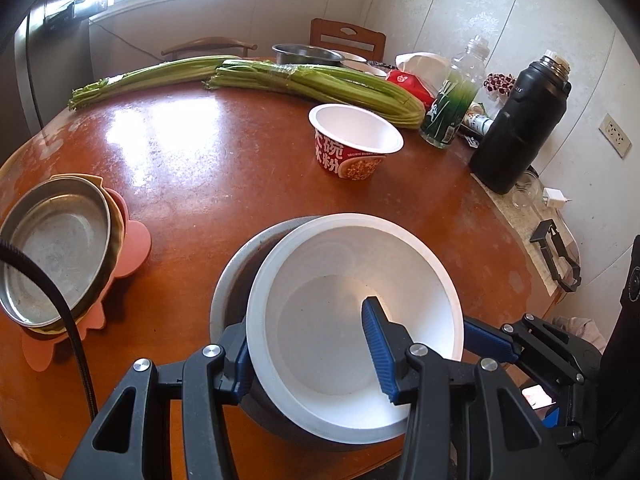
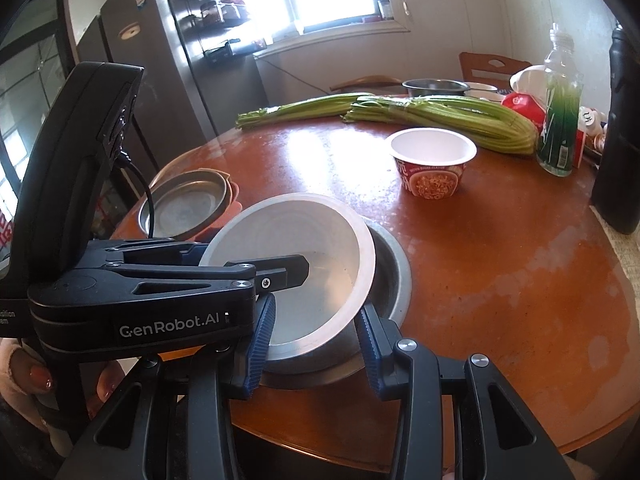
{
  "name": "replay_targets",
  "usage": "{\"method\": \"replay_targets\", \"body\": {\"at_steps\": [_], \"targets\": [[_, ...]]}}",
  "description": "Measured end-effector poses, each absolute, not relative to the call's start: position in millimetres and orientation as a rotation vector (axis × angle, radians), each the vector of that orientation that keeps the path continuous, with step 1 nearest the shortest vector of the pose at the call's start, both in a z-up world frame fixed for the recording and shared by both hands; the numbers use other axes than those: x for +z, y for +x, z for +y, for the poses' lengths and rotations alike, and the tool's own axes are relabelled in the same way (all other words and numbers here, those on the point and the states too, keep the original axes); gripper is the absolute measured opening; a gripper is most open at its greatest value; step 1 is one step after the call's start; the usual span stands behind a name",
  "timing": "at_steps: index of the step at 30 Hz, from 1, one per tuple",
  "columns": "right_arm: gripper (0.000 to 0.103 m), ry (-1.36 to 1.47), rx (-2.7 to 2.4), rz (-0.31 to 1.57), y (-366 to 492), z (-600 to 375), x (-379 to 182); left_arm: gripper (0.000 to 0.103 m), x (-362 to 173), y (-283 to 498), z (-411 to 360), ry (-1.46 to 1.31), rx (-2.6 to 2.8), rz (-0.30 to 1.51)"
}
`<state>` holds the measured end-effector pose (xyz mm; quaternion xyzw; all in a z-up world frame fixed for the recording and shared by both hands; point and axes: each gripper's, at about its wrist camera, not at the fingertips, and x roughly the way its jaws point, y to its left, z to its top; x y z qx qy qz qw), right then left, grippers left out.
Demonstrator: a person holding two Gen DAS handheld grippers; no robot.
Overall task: Organize plates and bowls
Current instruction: 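Carry the white paper bowl over the steel bowl and lower it inside, then open both grippers to release the white bowl into the steel bowl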
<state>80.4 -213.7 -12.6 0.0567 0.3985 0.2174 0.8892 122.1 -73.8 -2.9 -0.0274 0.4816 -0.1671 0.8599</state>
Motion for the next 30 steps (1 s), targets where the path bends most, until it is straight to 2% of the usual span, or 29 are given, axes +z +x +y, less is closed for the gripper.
{"method": "replay_targets", "body": {"at_steps": [30], "targets": [[0.043,0.129,0.438,0.82,85.5,-219.9,-20.1,0.049,-7.6,123.8,-68.4,-0.047,-0.311,1.004]]}}
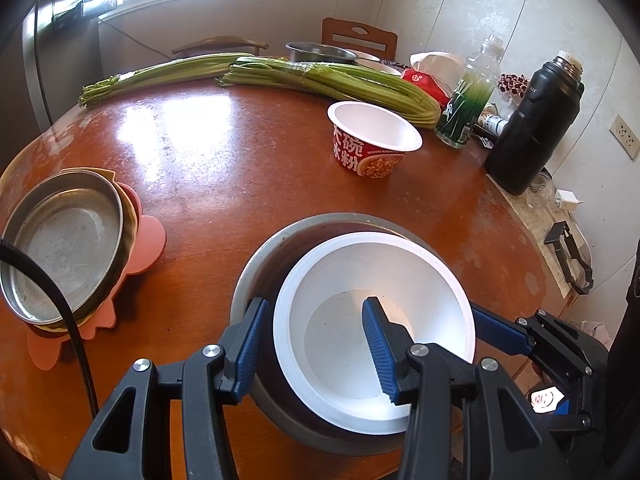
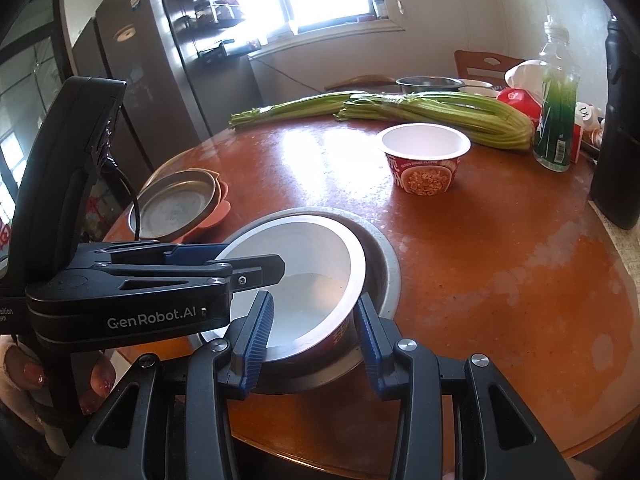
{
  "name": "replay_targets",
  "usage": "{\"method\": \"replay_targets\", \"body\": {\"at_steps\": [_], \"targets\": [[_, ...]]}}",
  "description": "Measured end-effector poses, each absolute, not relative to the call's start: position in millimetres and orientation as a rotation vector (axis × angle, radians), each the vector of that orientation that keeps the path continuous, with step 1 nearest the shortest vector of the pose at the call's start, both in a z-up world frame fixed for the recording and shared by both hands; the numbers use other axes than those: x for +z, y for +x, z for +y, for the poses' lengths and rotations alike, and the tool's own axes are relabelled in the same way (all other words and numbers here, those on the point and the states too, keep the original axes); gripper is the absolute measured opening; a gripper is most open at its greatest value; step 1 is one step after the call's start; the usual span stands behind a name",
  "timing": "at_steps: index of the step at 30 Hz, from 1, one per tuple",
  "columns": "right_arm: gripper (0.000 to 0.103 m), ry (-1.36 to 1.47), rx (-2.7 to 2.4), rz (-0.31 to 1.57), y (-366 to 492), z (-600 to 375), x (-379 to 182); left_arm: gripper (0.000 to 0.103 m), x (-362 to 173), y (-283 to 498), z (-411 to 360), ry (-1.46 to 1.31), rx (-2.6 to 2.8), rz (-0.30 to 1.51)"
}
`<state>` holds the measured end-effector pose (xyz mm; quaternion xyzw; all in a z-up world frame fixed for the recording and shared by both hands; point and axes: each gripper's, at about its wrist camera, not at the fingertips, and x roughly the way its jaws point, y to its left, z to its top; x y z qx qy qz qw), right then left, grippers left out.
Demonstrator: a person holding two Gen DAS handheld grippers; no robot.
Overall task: Organize plates and bowls
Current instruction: 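Open both grippers to release the white bowl into the steel bowl, then move both grippers away from the steel bowl toward the red-printed paper bowl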
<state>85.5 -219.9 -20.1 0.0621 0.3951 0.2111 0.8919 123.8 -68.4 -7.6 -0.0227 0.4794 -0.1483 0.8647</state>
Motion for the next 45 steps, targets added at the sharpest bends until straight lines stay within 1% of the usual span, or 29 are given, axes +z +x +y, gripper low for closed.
{"method": "replay_targets", "body": {"at_steps": [13,15,16,21,23,26,29,33,40,42,45], "targets": [[0.043,0.133,0.395,0.802,82,-227,-14,0.05,2,118,-63,-0.044,-0.308,0.974],[0.043,0.136,0.394,0.803,82,-228,-15,0.055,4,117,-64,-0.033,-0.3,0.961],[0.043,0.137,0.394,0.802,82,-228,-14,0.06,6,116,-64,-0.027,-0.297,0.956],[0.043,0.149,0.382,0.787,81,-233,-8,0.06,15,114,-64,-0.027,-0.301,0.929],[0.044,0.152,0.383,0.772,81,-235,-3,0.06,19,113,-64,-0.022,-0.302,0.917],[0.047,0.156,0.376,0.764,83,-238,5,0.06,24,115,-65,-0.015,-0.294,0.911],[0.048,0.163,0.365,0.751,86,-241,17,0.06,32,119,-67,-0.002,-0.291,0.906],[0.05,0.168,0.347,0.727,93,-248,36,0.063,47,126,-71,0.013,-0.281,0.884],[0.052,0.171,0.32,0.692,101,-255,61,0.065,74,133,-76,0.035,-0.272,0.838],[0.055,0.175,0.308,0.681,103,-258,69,0.066,80,134,-76,0.031,-0.275,0.827],[0.056,0.184,0.293,0.663,106,-262,78,0.067,89,137,-75,0.031,-0.275,0.815]]}}
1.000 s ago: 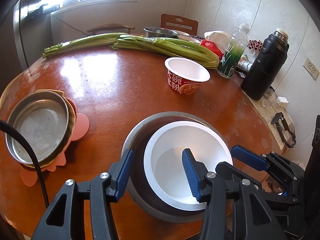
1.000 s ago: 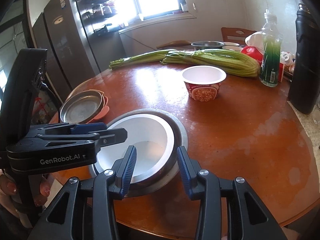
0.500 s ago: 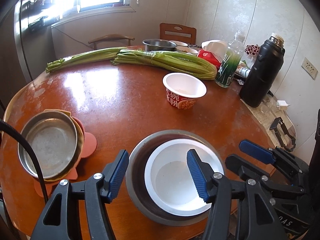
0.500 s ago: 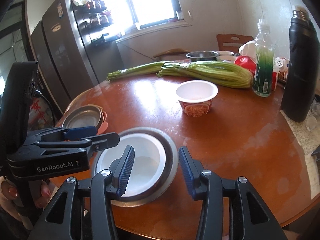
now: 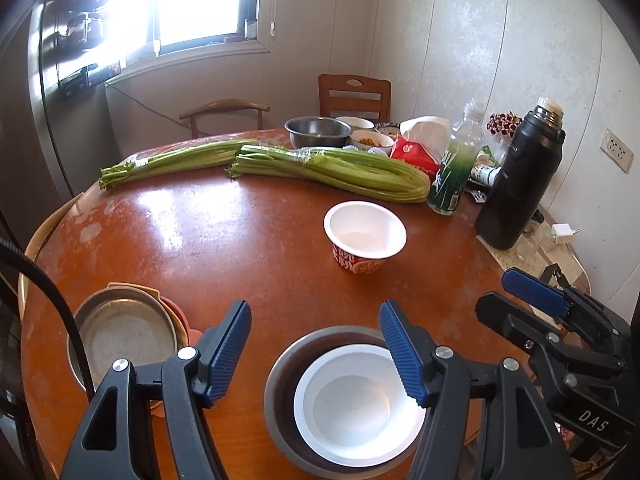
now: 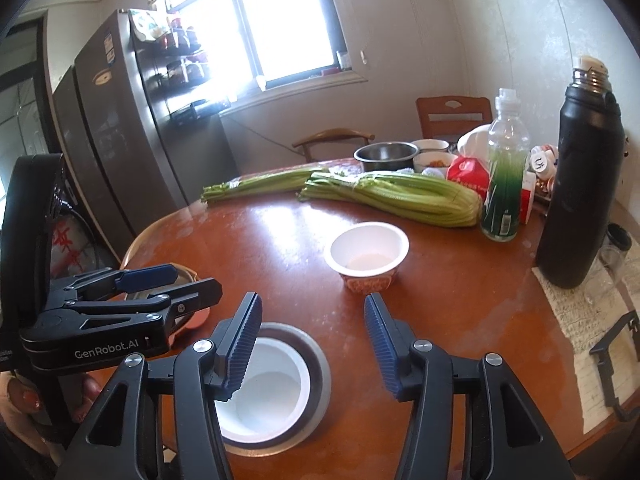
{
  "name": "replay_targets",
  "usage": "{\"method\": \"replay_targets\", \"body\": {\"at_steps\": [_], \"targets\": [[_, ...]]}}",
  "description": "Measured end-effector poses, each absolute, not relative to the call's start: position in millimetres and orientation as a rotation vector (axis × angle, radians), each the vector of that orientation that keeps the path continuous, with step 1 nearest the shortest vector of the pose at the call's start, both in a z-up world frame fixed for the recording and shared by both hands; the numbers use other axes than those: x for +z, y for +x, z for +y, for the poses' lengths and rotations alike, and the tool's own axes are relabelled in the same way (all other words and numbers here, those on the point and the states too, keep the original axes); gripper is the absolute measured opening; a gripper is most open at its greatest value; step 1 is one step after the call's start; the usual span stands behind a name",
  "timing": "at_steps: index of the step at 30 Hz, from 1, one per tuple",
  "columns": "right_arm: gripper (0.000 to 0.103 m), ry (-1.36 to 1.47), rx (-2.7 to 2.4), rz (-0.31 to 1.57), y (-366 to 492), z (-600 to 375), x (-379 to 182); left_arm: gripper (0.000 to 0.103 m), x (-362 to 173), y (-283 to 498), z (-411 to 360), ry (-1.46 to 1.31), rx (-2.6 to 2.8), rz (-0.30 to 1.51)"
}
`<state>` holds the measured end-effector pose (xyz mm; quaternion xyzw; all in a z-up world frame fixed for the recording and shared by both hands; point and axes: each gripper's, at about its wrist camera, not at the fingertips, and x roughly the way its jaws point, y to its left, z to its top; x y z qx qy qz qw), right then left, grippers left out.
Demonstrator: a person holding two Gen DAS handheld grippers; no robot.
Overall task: Organize plates and bowls
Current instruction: 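Move both grippers away from the steel bowl toward the red-printed paper bowl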
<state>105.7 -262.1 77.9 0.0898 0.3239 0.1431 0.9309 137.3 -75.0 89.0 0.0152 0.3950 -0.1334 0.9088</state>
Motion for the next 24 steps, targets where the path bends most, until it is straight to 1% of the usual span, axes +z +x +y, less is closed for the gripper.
{"method": "replay_targets", "body": {"at_steps": [7,11,24], "targets": [[0.059,0.183,0.25,0.649,118,-268,90,0.068,101,146,-75,0.021,-0.286,0.798],[0.063,0.177,0.205,0.654,129,-272,91,0.069,105,154,-76,0.029,-0.289,0.796],[0.063,0.181,0.188,0.669,174,-282,90,0.069,107,198,-99,0.067,-0.298,0.812]]}}
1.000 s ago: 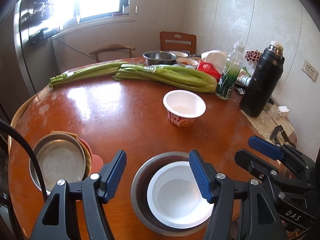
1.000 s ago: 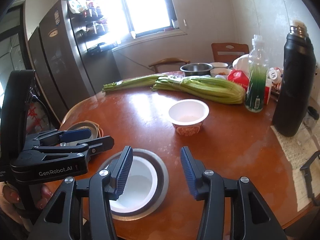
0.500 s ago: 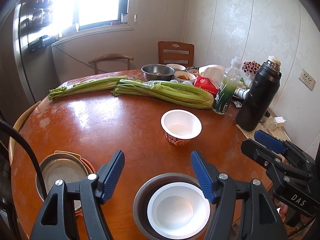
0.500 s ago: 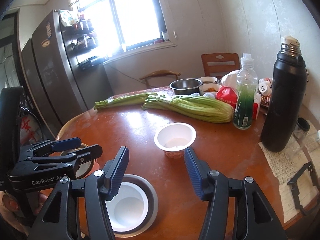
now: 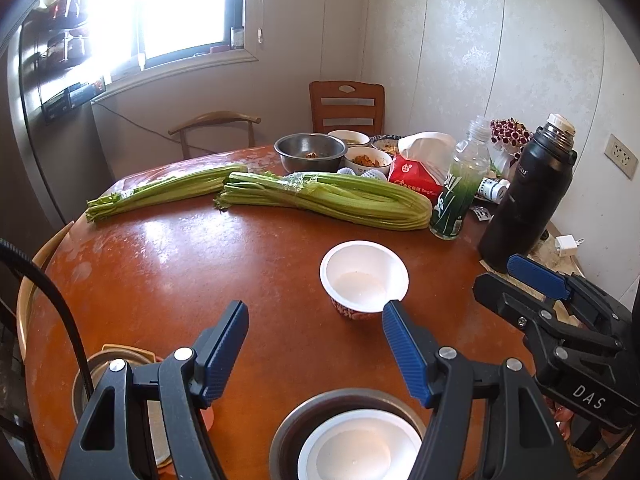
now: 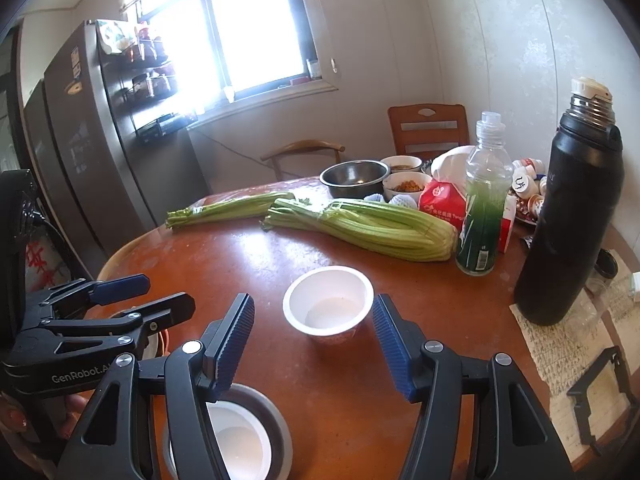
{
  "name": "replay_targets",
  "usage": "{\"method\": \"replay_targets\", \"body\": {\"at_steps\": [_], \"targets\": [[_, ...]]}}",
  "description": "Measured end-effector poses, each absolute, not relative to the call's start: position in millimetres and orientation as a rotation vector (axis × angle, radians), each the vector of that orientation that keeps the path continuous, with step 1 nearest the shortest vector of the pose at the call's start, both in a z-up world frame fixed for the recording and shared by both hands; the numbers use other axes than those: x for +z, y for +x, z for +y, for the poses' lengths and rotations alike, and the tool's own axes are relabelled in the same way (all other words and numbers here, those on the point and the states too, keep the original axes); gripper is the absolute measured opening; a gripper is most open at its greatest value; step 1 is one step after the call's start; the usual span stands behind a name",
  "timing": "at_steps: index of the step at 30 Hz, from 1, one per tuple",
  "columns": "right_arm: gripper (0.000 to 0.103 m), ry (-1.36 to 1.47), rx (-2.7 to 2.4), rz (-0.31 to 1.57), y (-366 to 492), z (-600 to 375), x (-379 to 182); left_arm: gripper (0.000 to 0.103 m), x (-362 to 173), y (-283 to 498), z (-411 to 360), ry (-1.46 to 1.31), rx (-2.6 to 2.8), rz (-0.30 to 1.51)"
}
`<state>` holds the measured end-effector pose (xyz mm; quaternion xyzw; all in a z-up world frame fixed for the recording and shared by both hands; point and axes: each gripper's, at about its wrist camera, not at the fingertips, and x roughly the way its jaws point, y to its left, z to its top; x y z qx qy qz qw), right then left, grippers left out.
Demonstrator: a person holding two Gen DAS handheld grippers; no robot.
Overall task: Organize plates and bowls
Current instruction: 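Move both grippers away from the steel bowl toward the red-printed paper bowl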
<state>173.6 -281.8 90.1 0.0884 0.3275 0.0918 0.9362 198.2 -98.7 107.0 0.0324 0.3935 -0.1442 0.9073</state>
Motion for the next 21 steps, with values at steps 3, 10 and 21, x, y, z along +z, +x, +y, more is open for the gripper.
{"method": "replay_targets", "body": {"at_steps": [3,10,21], "targets": [[0.063,0.183,0.172,0.681,185,-287,83,0.069,102,211,-103,0.072,-0.303,0.826],[0.063,0.201,0.149,0.74,211,-297,54,0.069,78,247,-116,0.092,-0.313,0.894],[0.063,0.237,0.135,0.782,226,-301,26,0.069,50,277,-134,0.109,-0.349,0.968]]}}
